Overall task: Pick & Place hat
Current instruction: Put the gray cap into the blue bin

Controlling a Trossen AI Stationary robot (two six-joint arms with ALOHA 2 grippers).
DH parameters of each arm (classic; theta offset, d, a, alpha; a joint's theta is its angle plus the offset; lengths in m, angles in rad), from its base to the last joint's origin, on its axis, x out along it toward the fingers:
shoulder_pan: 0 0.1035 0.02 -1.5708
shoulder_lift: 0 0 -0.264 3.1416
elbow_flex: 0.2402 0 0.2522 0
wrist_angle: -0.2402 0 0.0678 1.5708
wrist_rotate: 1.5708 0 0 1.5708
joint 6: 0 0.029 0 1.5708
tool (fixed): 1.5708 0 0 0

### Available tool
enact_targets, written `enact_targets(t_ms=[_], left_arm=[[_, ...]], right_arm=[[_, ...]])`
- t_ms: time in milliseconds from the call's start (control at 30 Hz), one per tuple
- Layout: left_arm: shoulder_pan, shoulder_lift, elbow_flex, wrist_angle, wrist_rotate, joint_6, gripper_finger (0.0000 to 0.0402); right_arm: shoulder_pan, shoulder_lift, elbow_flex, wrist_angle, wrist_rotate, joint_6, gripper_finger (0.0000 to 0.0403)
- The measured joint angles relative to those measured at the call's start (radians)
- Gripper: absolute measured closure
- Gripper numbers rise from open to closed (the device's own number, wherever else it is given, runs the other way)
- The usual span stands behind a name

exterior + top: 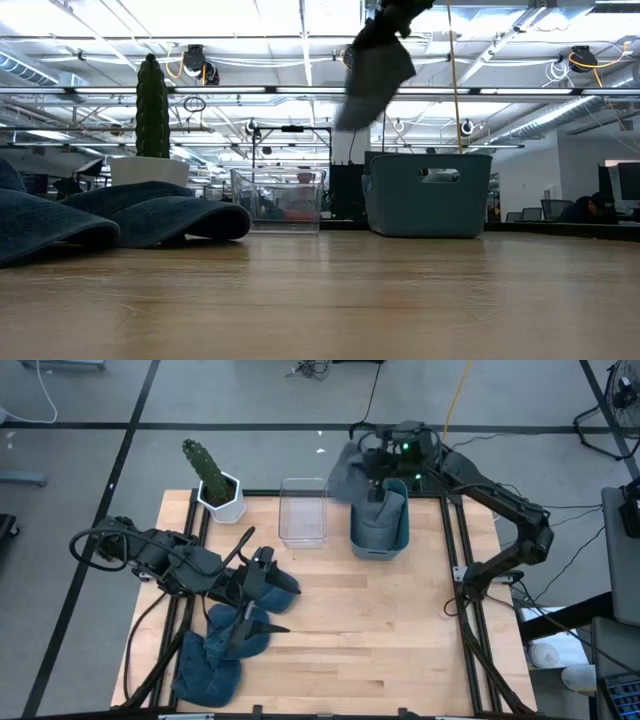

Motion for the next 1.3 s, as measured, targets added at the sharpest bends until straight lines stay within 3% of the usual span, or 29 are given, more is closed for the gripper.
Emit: enact_targets(t_ms=[133, 333, 400, 567, 667, 867, 933, 1133, 1300], left_arm=[[0.0, 0.0, 0.0, 0.0, 0.0, 0.0, 0.0031], [0.001, 0.0, 0.0, 0.0, 0.0, 0.0, 0.003], [0.001, 0.0, 0.0, 0.0, 0.0, 0.0, 0.0034], [0.001, 0.0, 0.0, 0.0, 0.0, 0.0, 0.0041], [0.001, 0.0, 0.0, 0.0, 0.0, 0.0, 0.0038], [0.001, 0.0, 0.0, 0.0, 0.0, 0.0, 0.0027], [0.001, 0.0, 0.0, 0.0, 0.0, 0.0, 0.0025], [0.001, 0.0, 0.0, 0.0, 0.0, 0.0, 0.003], [0.001, 0.0, 0.0, 0.0, 0.0, 0.0, 0.0033]], right_arm=[[-0.083, -0.009, 0.001, -0.021, -0.379, 0.208, 0.0403], [-0.238, 0.003, 0.001, -0.159, -1.067, 0.371, 0.0403], [-0.266, 0.003, 0.001, -0.245, -1.155, 0.339, 0.0403], [-0.281, 0.003, 0.001, -0.487, -1.031, 0.111, 0.0403], [-0.279, 0.003, 0.001, -0.603, -0.868, 0.002, 0.0403], [-0.223, -0.005, -0.048, -0.56, -0.511, 0.012, 0.0403], [-0.194, -0.007, -0.088, -0.537, -0.435, 0.014, 0.0403], [-0.121, -0.006, -0.198, -0.538, -0.464, -0.039, 0.0403], [-0.058, -0.007, -0.211, -0.543, -0.465, -0.039, 0.0403]])
